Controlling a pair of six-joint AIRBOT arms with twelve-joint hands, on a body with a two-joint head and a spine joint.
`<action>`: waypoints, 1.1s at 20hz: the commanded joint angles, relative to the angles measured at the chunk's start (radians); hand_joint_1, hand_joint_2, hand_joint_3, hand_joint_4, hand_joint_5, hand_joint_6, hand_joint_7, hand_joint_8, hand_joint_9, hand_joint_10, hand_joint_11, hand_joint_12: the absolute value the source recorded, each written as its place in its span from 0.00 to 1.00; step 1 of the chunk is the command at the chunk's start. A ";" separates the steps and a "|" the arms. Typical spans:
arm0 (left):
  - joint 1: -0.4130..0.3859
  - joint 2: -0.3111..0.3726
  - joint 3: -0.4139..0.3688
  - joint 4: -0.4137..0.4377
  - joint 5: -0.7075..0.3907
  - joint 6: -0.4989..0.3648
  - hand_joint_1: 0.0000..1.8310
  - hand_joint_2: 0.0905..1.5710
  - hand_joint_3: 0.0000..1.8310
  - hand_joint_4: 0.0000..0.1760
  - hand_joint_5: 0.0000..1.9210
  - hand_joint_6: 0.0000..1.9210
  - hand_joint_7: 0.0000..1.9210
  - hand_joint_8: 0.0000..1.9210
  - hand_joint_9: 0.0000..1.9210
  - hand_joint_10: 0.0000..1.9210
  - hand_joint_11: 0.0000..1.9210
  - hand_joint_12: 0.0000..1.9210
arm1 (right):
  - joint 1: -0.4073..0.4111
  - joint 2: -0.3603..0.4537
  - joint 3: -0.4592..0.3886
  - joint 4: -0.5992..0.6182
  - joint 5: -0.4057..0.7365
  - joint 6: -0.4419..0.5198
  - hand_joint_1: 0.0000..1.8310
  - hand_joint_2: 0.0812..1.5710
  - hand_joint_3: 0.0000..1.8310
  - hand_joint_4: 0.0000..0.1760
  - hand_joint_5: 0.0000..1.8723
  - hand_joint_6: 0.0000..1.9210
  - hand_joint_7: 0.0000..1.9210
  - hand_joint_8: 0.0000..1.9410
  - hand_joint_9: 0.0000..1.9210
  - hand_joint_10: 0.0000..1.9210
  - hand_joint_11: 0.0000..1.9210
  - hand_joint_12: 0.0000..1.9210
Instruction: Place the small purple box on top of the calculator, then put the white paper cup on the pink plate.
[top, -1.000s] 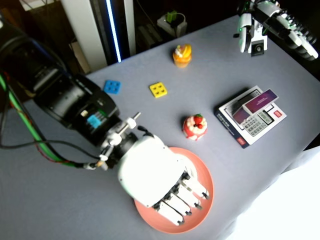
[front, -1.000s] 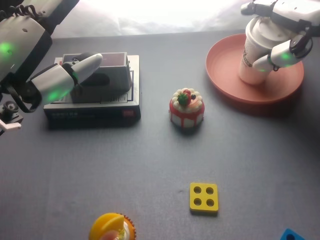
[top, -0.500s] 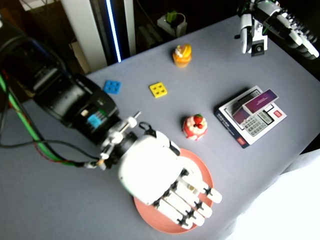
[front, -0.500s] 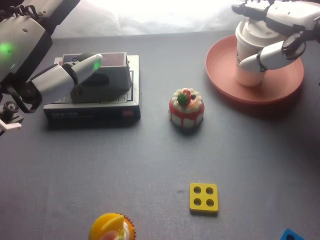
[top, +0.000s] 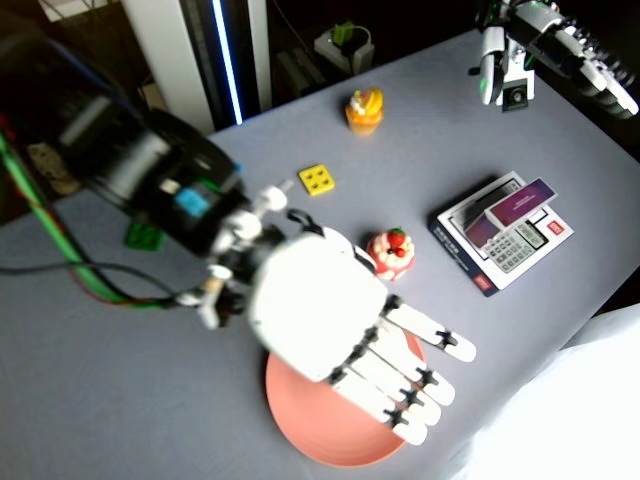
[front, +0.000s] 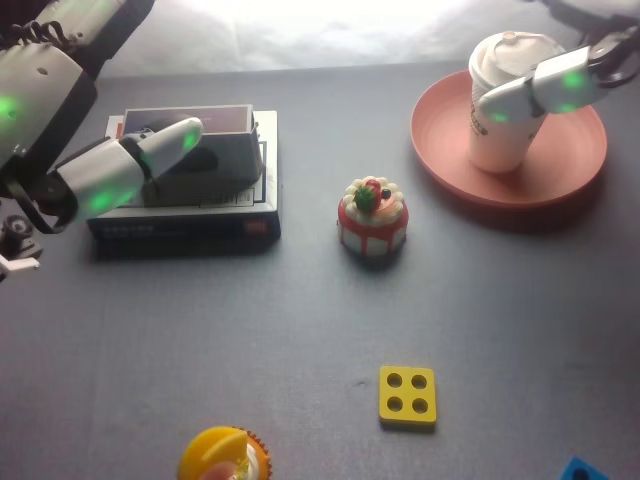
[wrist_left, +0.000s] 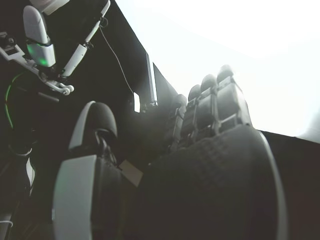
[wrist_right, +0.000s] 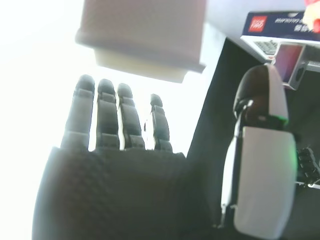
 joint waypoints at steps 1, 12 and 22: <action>-0.005 0.004 -0.005 0.005 -0.139 -0.002 0.35 0.80 0.00 0.18 0.02 0.00 0.00 0.00 0.00 0.00 0.00 0.00 | 0.018 0.020 -0.035 -0.036 0.160 0.005 0.36 0.55 0.00 0.81 0.00 0.00 0.00 0.00 0.00 0.00 0.00 0.00; 0.054 0.024 -0.042 -0.022 -0.251 -0.005 0.38 0.83 0.00 0.22 0.00 0.00 0.00 0.00 0.00 0.00 0.00 0.00 | -0.190 0.328 -0.403 -0.255 0.732 0.161 0.31 0.72 0.03 0.62 0.00 0.00 0.00 0.00 0.00 0.00 0.00 0.00; 0.097 0.033 -0.081 -0.023 -0.387 -0.008 0.21 0.90 0.01 0.30 0.00 0.00 0.00 0.00 0.00 0.00 0.00 0.00 | -0.535 0.452 -0.592 -0.202 1.249 0.122 0.27 0.71 0.00 0.11 0.00 0.00 0.00 0.00 0.00 0.00 0.00 0.00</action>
